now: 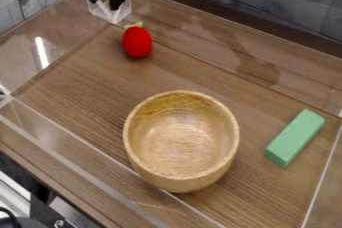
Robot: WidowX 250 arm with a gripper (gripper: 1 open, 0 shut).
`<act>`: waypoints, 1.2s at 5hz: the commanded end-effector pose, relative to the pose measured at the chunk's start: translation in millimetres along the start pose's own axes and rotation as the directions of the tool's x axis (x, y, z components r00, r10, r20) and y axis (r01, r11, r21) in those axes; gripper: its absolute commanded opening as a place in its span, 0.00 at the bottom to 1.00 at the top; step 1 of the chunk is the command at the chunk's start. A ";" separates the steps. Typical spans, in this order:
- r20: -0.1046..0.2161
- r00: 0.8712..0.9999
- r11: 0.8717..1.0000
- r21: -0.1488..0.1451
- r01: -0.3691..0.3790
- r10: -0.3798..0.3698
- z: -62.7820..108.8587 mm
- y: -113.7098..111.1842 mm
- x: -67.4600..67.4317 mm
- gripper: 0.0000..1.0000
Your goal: Move the red fruit to the left
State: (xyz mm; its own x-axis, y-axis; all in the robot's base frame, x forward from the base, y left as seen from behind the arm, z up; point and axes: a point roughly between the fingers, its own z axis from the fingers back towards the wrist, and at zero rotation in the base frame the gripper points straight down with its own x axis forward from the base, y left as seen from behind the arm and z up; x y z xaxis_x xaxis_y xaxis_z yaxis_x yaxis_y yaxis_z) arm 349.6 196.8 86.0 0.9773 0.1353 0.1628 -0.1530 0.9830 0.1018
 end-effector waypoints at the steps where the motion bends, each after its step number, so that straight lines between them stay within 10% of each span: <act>1: 0.036 0.998 0.998 0.034 -0.046 0.045 1.3 9.1 3.1 0.00; 2: 0.028 0.997 0.997 0.042 -0.067 0.066 -8.7 14.1 8.7 0.00; 3: 0.019 0.997 0.996 0.045 -0.082 0.081 -11.3 14.1 11.1 1.00; 6: 0.010 0.991 0.990 0.042 -0.134 0.133 -2.3 17.3 9.7 1.00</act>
State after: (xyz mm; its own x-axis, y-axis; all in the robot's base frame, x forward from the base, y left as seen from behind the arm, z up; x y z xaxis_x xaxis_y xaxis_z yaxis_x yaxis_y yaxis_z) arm 349.9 211.1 58.9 0.9541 0.2793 0.1085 -0.2901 0.9517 0.1010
